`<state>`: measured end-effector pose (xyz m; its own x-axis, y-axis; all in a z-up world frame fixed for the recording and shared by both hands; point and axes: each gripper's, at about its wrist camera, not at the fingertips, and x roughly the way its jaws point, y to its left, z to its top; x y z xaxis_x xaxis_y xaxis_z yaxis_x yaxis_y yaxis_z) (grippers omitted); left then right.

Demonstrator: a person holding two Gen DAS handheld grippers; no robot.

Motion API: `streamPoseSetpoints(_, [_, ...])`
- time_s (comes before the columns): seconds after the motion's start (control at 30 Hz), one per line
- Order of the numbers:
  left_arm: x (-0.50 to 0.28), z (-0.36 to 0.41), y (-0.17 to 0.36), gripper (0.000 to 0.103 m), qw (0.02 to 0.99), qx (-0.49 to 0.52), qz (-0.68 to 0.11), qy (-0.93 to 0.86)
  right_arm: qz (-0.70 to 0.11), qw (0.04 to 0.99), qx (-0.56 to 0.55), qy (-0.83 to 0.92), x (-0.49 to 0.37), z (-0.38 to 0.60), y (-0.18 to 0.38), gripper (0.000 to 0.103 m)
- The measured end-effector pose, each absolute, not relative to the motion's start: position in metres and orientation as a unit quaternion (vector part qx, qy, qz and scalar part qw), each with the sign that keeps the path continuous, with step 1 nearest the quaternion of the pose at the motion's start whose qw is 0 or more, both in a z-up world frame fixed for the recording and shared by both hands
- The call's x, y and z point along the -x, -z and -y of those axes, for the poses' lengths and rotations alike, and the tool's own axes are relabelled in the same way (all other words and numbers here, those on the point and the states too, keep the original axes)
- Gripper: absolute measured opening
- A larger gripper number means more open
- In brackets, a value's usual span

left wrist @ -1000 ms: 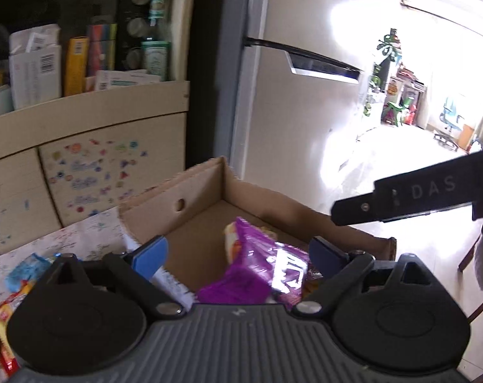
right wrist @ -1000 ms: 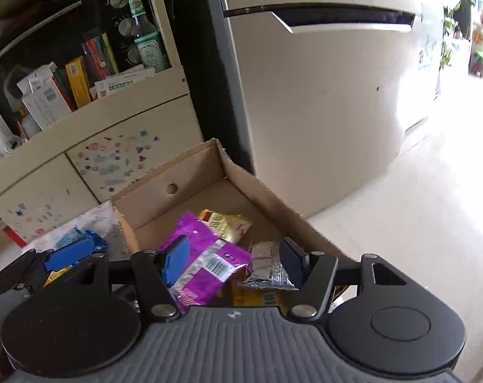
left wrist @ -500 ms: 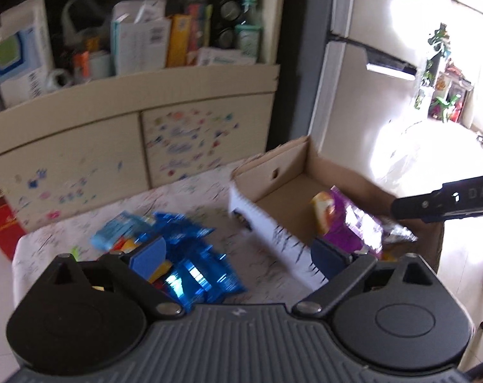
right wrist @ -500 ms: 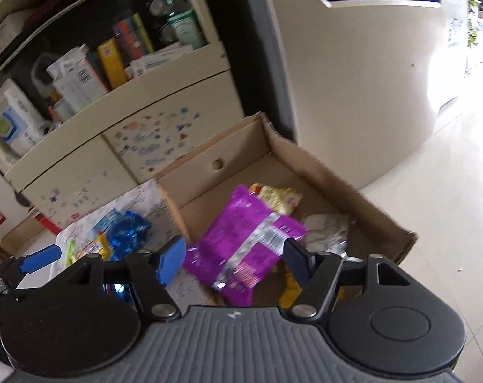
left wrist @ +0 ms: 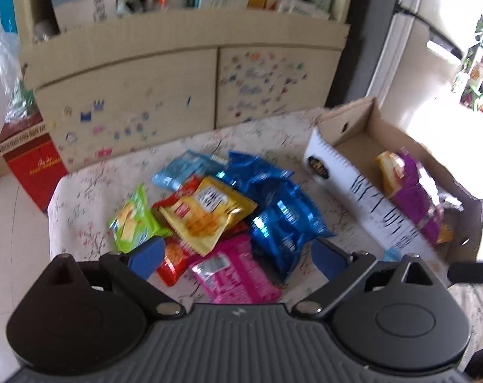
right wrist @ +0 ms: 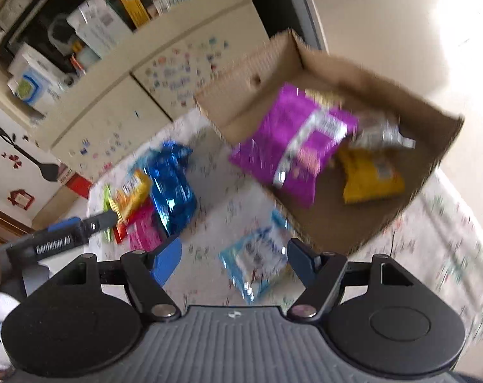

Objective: Organize snacks
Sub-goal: 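Move both grippers back over the snack pile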

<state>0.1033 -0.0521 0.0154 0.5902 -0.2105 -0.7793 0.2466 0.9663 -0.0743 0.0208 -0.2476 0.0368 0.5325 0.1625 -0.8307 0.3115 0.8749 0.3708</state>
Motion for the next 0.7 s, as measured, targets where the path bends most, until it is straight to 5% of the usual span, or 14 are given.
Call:
streamPoseSetpoints(0.33, [-0.125, 0.062, 0.026, 0.098, 0.858, -0.004, -0.501, 0.112, -0.519, 0.778, -0.335, 0.114, -0.022, 0.238, 0.010, 0.079])
streamPoseSetpoints(0.7, [-0.141, 0.062, 0.047, 0.098, 0.853, 0.023, -0.514, 0.089, -0.510, 0.781, -0.312, 0.181, -0.042, 0.221, 0.029, 0.079])
